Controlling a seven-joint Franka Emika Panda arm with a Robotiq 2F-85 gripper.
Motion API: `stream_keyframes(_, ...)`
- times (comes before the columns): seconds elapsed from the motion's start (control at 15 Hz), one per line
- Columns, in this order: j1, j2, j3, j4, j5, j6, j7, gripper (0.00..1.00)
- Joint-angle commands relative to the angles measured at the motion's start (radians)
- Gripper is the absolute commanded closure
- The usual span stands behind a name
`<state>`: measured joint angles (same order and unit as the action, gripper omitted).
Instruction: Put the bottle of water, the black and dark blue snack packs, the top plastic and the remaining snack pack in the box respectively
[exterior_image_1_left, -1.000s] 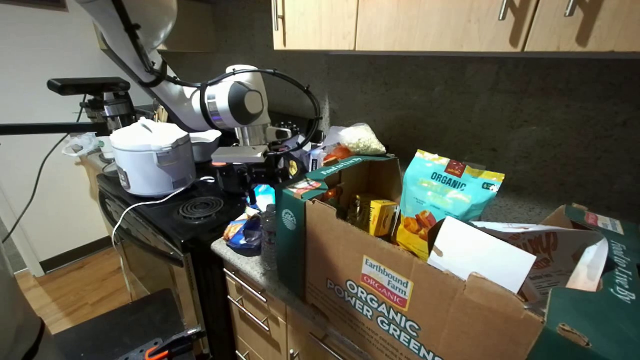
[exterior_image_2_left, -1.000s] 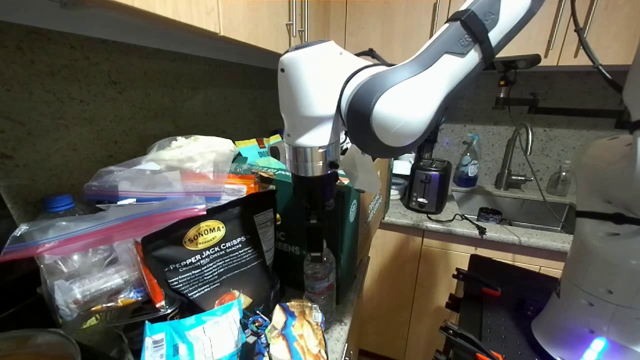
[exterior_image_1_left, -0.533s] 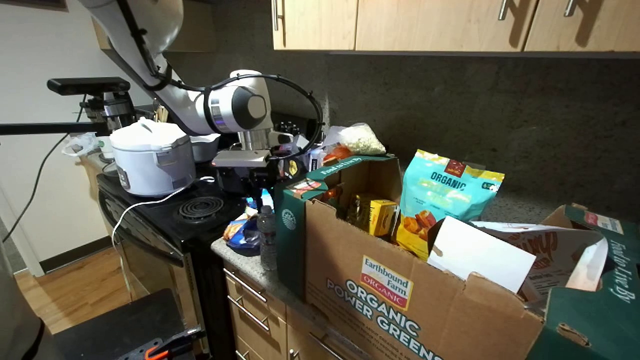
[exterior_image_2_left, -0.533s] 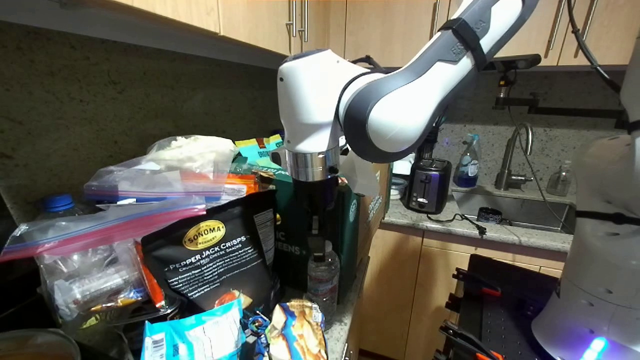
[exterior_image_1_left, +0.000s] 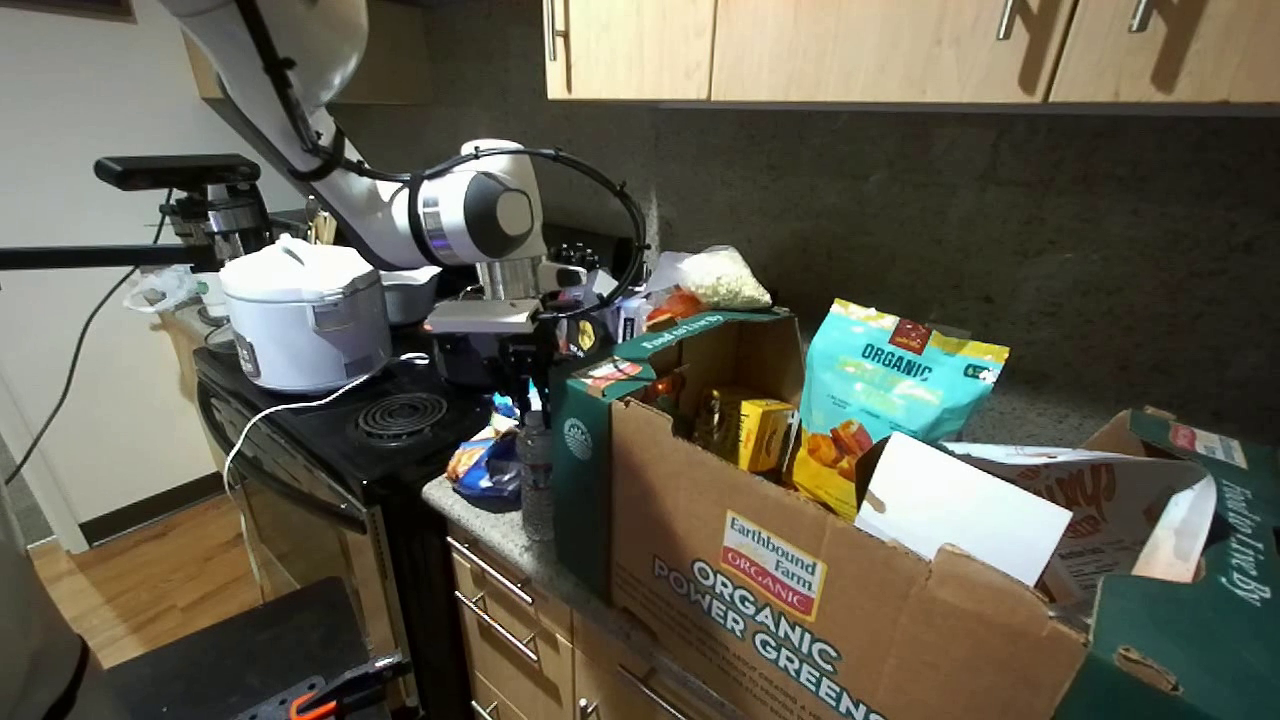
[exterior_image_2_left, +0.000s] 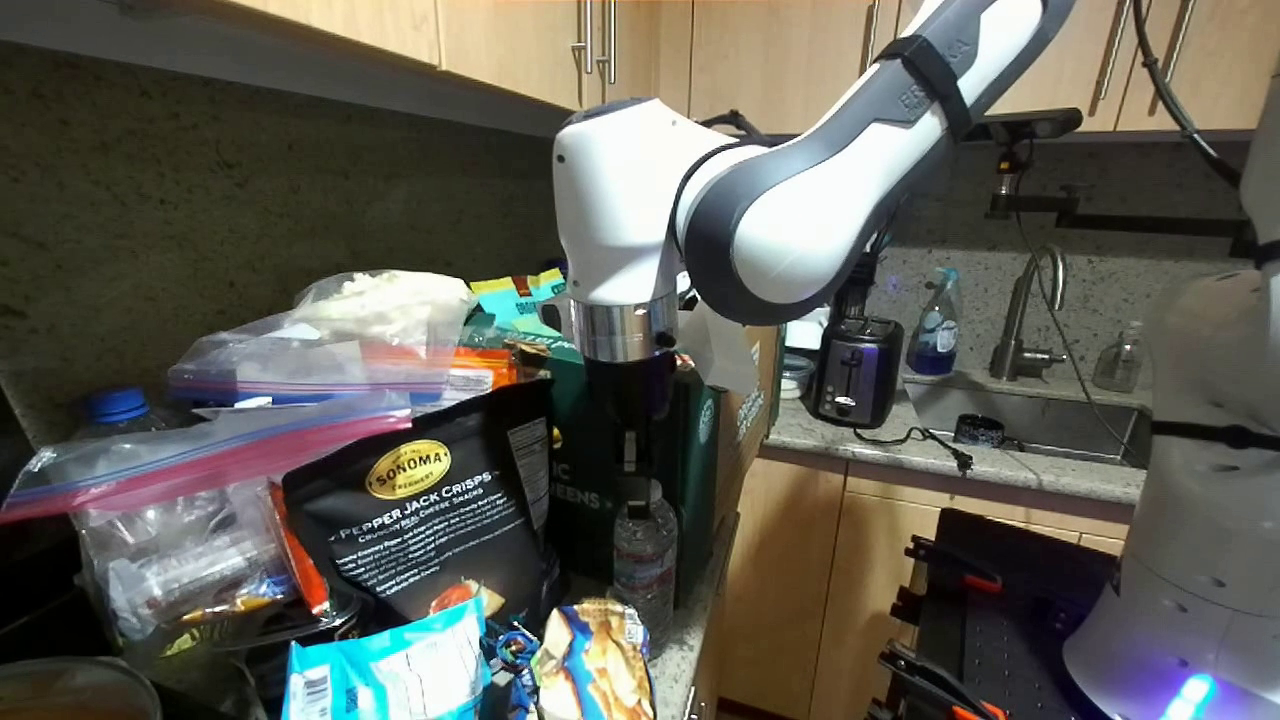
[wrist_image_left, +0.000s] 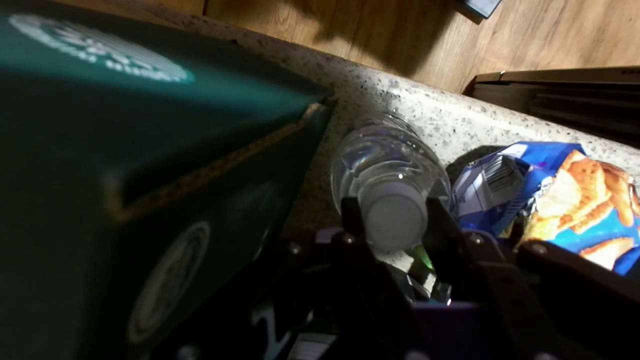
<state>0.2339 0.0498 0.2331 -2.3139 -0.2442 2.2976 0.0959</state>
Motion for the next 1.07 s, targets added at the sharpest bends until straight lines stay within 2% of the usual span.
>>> stream_keyframes(0.0, 0.01, -0.023, 0.003, 0.021, 0.004, -0.061, 0.018, 0.9)
stream_keyframes(0.2, 0.017, -0.033, 0.011, 0.042, 0.025, -0.125, -0.007, 0.9)
stream_keyframes(0.47, 0.027, -0.037, 0.025, 0.123, 0.041, -0.285, -0.058, 0.9)
stream_keyframes(0.67, 0.042, -0.047, 0.035, 0.196, 0.018, -0.395, -0.066, 0.9)
stream_keyframes(1.0, 0.057, -0.113, 0.05, 0.271, -0.003, -0.506, -0.066, 0.9)
